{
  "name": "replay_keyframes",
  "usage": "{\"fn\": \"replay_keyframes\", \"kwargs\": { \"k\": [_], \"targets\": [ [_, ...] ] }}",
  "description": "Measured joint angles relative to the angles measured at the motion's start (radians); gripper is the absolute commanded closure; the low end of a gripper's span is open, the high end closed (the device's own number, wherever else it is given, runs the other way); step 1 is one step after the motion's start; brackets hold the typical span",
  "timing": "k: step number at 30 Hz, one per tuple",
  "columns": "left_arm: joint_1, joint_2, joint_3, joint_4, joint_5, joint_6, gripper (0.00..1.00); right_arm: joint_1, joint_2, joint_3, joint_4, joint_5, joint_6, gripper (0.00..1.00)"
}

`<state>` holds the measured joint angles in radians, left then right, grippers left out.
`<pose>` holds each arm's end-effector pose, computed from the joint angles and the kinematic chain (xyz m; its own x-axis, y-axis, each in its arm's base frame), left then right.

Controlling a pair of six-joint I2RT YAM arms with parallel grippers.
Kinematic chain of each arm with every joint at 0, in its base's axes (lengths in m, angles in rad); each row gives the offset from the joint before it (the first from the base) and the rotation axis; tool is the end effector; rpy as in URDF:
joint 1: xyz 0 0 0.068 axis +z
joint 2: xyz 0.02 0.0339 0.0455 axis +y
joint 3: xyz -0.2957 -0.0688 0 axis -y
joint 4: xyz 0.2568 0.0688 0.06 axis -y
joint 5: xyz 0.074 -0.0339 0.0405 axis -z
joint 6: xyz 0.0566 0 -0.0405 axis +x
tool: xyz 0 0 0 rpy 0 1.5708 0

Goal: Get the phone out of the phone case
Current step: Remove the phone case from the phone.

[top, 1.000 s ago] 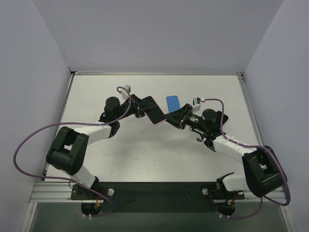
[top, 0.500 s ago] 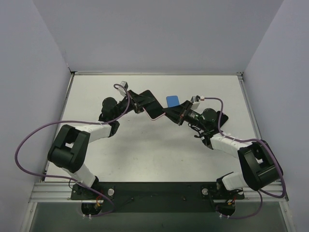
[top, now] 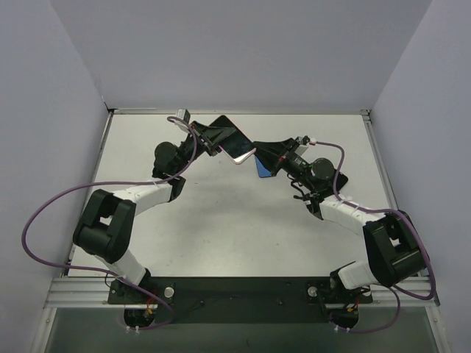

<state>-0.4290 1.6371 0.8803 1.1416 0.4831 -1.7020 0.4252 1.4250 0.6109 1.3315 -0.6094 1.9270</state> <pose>0.3369 -0.1830 0.3224 -0.7980 -0.6004 -0.0516 0.2390 -0.2367 -0.9417 0.2614 0.1539 0.3201 -0.8989 0.4366 0.0377 -0.1463 -0.3802 0.9133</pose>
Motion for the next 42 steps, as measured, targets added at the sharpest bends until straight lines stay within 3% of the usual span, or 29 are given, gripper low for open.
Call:
{"fn": "replay_keyframes", "kwargs": {
  "k": [16,32,34,35,38,42],
  "targets": [
    [-0.015,-0.003,0.13,0.008,-0.164,-0.028,1.0,0.066,0.082,0.144,0.101,0.159,0.073,1.0],
    [-0.028,-0.077,0.132,-0.033,-0.222,-0.015,1.0,0.107,0.128,0.171,0.22,0.203,0.119,1.0],
    [-0.028,-0.079,0.13,-0.037,-0.223,-0.015,1.0,0.106,0.132,0.171,0.226,0.203,0.123,0.88],
    [-0.028,-0.081,0.126,-0.039,-0.225,-0.016,1.0,0.106,0.134,0.171,0.228,0.201,0.124,0.73],
    [-0.031,-0.091,0.103,-0.04,-0.221,-0.023,1.0,0.095,0.132,0.162,0.219,0.161,0.124,0.58],
    [-0.045,-0.132,0.027,-0.024,-0.166,-0.066,1.0,0.049,0.113,0.088,0.151,0.077,0.111,0.54]
  ]
}}
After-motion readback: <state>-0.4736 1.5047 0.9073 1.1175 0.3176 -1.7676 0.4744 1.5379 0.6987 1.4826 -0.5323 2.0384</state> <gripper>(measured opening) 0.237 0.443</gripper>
